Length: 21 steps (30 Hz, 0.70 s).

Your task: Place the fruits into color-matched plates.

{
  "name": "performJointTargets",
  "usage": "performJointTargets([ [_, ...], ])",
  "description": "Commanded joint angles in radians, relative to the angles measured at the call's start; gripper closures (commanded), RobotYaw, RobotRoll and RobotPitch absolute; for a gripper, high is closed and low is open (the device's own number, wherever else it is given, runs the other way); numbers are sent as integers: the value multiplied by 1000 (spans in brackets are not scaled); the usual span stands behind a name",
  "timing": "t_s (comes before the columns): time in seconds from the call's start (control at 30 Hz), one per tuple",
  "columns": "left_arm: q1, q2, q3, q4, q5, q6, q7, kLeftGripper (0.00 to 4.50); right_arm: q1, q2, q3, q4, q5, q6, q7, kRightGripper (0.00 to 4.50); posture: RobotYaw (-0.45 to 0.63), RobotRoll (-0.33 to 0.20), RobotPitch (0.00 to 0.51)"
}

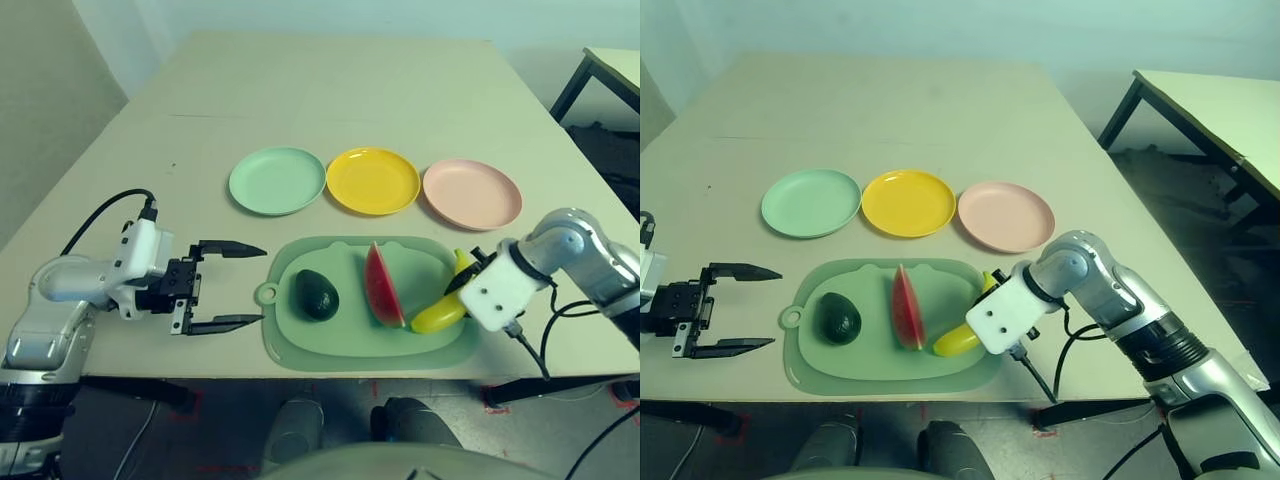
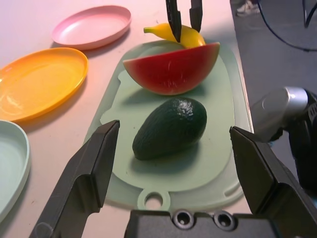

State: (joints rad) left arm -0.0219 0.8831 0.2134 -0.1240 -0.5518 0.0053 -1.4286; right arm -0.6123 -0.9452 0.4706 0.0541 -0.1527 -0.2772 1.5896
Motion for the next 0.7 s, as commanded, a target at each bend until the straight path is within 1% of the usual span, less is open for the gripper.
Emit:
performJointTargets([
  [0.03, 7, -7, 4, -12, 2, 36, 46, 0, -82, -15, -11, 48, 25, 14, 25, 2827, 118, 0, 73],
  [0.1, -1, -8, 4, -18, 5, 64, 86, 0, -149, -6, 9, 95, 28, 33, 25, 2827, 119, 0, 73],
  [0.17, -8, -7, 2, -24, 8, 90, 119, 0, -227, 34, 16, 167, 22, 46, 25, 2827, 123, 0, 72],
  [0.27, -9, -2, -1, -47, 6, 122, 150, 0, -350, 146, 5, 335, -6, 26, -8, 2827, 123, 0, 74],
  [0.3, -8, 0, -2, -53, 5, 129, 156, 0, -389, 186, 5, 401, -23, 5, -39, 2827, 125, 0, 76],
  [0.37, 2, 6, -1, -67, 5, 141, 160, 0, -463, 284, 2, 566, -75, -46, -170, 2827, 125, 0, 77],
  [0.47, 12, 9, 5, -82, 9, 153, 173, 0, -540, 398, 20, 788, -160, -106, -350, 2827, 142, 0, 82],
  [0.6, 30, 7, 20, -110, 16, 173, 214, 0, -597, 506, 44, 985, -238, -154, -495, 2827, 157, 0, 86],
  [0.7, 58, 10, 27, -130, 26, 179, 236, 0, -626, 559, 55, 1084, -289, -162, -583, 2827, 172, 0, 87],
])
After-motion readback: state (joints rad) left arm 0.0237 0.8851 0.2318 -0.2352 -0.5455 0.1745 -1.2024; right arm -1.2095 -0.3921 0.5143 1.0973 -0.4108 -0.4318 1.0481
